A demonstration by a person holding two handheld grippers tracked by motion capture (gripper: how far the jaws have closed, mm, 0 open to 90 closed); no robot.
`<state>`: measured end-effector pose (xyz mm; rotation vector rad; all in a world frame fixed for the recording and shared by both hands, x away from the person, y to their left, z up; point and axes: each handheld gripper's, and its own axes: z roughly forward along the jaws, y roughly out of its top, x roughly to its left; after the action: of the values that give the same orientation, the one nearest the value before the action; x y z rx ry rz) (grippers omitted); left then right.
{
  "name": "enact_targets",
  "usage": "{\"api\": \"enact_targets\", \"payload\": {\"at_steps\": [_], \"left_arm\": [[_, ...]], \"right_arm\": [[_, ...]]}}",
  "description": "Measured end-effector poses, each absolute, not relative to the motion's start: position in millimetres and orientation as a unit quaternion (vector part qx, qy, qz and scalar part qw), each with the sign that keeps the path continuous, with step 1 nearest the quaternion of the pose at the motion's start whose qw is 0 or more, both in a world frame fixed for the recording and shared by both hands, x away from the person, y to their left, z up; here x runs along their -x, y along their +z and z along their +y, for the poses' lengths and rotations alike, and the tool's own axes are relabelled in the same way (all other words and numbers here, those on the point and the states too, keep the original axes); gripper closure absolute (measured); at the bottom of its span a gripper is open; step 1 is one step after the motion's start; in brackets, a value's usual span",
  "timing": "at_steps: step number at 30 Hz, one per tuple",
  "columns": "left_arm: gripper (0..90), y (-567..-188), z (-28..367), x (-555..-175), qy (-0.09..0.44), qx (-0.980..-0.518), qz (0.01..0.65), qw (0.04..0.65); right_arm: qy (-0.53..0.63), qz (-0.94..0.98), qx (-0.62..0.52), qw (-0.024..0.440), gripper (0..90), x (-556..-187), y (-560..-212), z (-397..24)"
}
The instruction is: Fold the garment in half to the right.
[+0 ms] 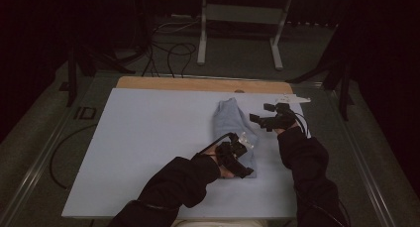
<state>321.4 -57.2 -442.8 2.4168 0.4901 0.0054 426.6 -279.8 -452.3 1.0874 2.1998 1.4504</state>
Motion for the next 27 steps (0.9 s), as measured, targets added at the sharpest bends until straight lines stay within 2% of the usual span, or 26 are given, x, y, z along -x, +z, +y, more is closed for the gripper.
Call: {"api": "enact_targets", "payload": {"at_steps": [2, 6, 9, 16, 27], "left_arm": [[22.7, -439.2, -52.0, -323.2, 0.007, -0.924, 0.192, 0.331], [17.1, -432.9, -41.0, -327.8, 0.004, -0.920, 0.193, 0.340], [7.1, -429.1, -32.7, -331.3, -0.001, -0.916, 0.191, 0.352], [2.1, -420.9, -10.4, -339.1, 0.022, -0.918, 0.144, 0.369], [0.1, -411.6, 33.8, -349.0, 0.041, -0.903, 0.165, 0.395]], "right_arm": [[0.504, 0.765, -0.375, 0.144, 9.6, -423.9, -452.1, -278.3], [0.507, 0.766, -0.367, 0.144, 9.6, -418.7, -450.8, -275.6], [0.510, 0.768, -0.360, 0.141, 9.6, -412.7, -450.2, -272.2], [0.513, 0.773, -0.347, 0.138, 9.6, -402.1, -449.1, -265.4], [0.511, 0.785, -0.323, 0.136, 9.6, -386.9, -442.3, -256.4]]}}
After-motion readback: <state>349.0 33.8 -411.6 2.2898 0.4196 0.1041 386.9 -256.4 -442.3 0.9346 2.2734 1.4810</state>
